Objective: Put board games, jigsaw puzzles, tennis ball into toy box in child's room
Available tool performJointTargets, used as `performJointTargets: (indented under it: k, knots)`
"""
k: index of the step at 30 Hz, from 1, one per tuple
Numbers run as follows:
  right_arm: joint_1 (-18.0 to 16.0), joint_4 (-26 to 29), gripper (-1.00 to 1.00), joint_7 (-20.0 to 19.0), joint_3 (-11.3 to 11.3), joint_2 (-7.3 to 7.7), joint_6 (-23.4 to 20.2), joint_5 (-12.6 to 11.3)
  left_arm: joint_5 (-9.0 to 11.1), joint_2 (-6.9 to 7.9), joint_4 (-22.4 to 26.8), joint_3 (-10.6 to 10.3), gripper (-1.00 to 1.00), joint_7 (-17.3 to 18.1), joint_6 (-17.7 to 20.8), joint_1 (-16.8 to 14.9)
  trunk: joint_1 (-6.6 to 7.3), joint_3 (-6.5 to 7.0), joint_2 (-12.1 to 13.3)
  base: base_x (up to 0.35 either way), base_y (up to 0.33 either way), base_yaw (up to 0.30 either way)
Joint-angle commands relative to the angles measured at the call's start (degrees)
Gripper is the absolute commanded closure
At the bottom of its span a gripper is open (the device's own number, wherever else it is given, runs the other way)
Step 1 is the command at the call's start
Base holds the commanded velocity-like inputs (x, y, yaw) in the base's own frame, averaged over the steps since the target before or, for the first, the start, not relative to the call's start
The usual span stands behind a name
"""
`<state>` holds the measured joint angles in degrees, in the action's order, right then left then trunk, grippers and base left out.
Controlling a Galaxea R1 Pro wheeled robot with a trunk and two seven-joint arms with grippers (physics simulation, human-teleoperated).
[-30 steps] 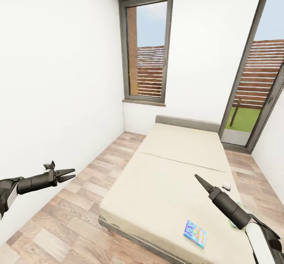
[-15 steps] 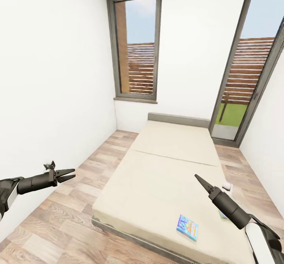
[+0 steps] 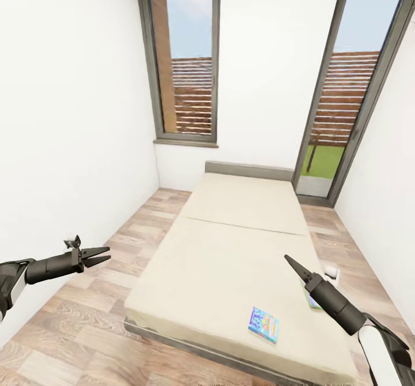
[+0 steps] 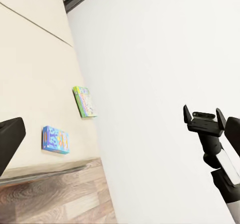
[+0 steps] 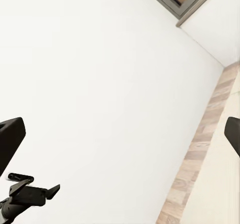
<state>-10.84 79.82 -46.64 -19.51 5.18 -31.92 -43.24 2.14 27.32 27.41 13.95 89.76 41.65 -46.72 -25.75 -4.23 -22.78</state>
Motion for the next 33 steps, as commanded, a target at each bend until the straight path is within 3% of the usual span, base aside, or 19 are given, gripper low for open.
performJointTargets:
  k: [1,33]
  knots:
    - [-0.06,-0.01,-1.0,-0.03,-0.03,0.0,-0.43,-0.35,-0.05,0.01,0.01,0.03,-1.0,0.24,0.61,-0.04,-0.03,-0.21,-0.13,0.0,0.0,-0.151]
    - [-0.06,-0.01,-1.0,-0.1,-0.07,-0.02,-0.25,-0.35,-0.12,-0.05,0.01,-0.06,-1.0,0.24,0.54,-0.04,-0.03,-2.21,-0.13,0.0,0.0,-0.172]
